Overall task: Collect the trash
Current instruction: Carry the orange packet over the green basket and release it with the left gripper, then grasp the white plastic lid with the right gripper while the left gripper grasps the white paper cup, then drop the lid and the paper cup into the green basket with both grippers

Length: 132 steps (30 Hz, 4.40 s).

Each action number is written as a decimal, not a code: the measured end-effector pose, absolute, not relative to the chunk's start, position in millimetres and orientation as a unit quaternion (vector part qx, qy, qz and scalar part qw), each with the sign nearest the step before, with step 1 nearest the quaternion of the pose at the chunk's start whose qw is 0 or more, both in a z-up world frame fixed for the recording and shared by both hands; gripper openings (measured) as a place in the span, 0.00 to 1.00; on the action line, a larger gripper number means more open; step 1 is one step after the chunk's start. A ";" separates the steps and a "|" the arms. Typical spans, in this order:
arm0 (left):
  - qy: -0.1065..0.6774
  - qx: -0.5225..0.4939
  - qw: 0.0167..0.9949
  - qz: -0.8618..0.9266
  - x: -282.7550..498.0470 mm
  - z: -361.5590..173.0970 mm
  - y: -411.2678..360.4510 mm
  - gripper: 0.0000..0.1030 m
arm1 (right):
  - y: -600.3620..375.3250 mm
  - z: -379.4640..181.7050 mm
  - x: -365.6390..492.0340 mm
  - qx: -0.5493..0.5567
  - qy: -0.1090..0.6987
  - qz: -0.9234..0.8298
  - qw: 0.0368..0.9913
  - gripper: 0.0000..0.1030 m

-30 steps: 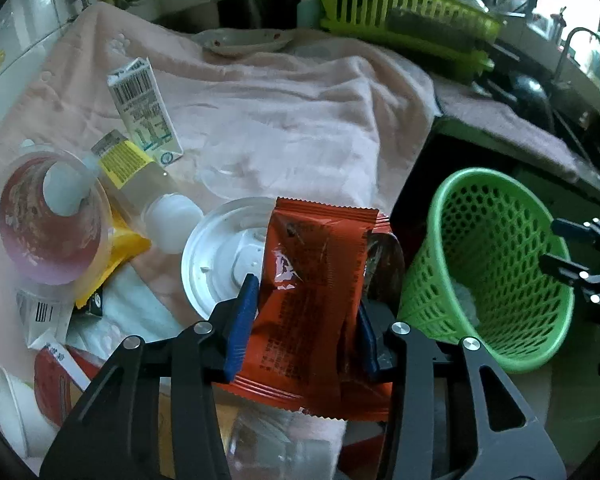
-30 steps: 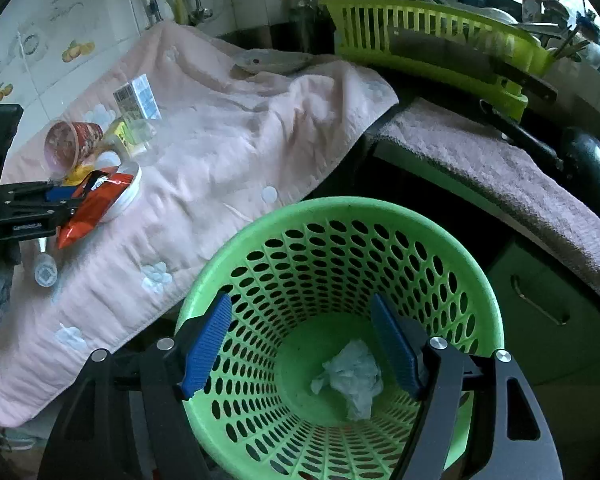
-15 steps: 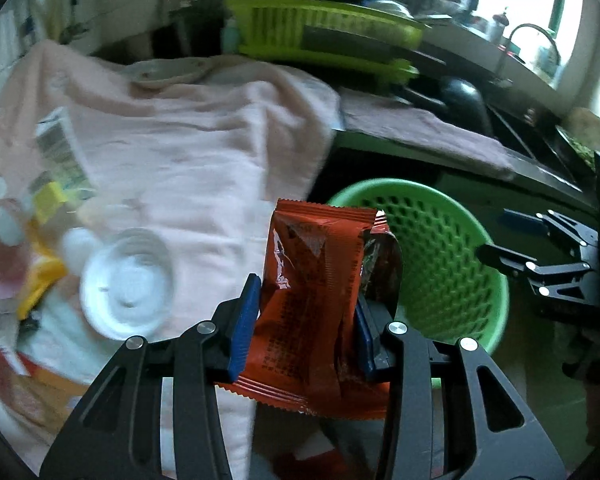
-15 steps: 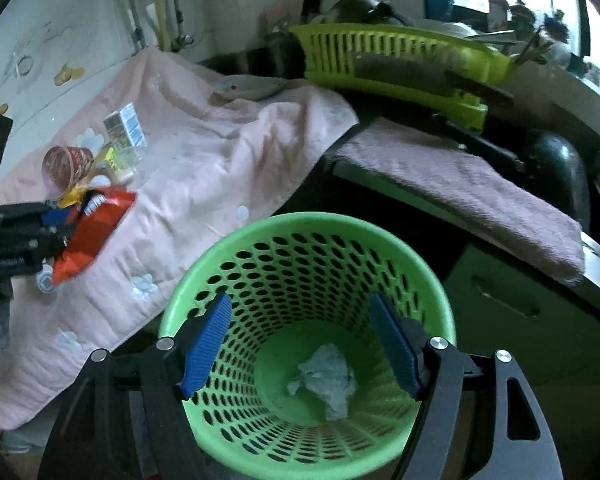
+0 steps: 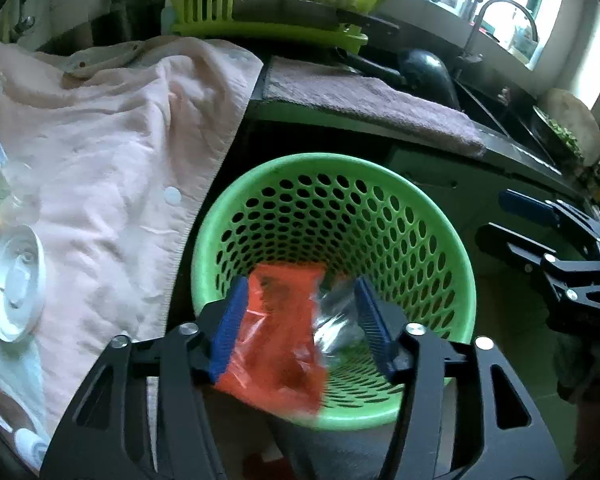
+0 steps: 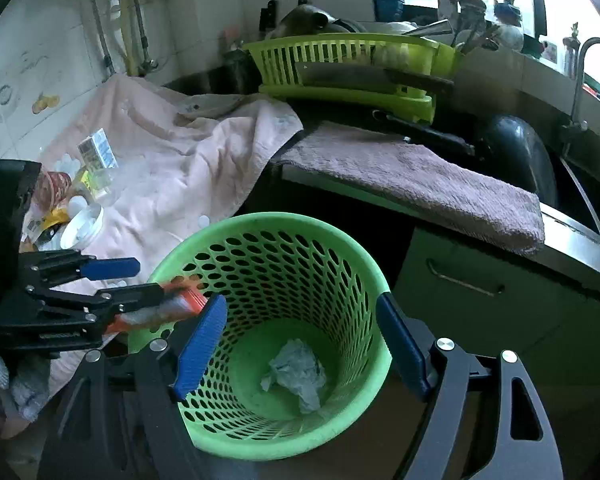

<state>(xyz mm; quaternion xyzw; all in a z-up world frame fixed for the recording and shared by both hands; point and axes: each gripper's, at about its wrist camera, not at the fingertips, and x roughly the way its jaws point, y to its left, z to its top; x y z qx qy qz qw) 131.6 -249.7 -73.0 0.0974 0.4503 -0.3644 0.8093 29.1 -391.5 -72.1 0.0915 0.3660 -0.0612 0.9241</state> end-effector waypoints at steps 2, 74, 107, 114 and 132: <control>0.448 0.091 0.810 -0.367 131.1 -72.6 -249.1 0.64 | -391.6 -71.4 27.5 0.093 0.363 -0.062 0.925 0.72; 0.381 -0.063 0.922 -0.019 110.2 -24.0 133.4 0.84 | -119.6 -102.2 250.5 -0.100 0.443 0.250 0.855 0.92; 0.362 -0.078 0.925 -0.085 169.7 -49.3 148.0 0.82 | -113.2 -99.6 256.2 -0.105 0.425 0.256 0.862 0.88; 0.360 -0.087 0.925 -0.090 169.3 -48.9 150.5 0.61 | -122.4 -95.5 243.5 -0.092 0.421 0.250 0.867 0.88; 0.288 -0.061 0.951 -0.093 107.1 14.7 125.6 0.60 | -171.1 -64.2 173.0 -0.048 0.386 0.217 0.895 0.88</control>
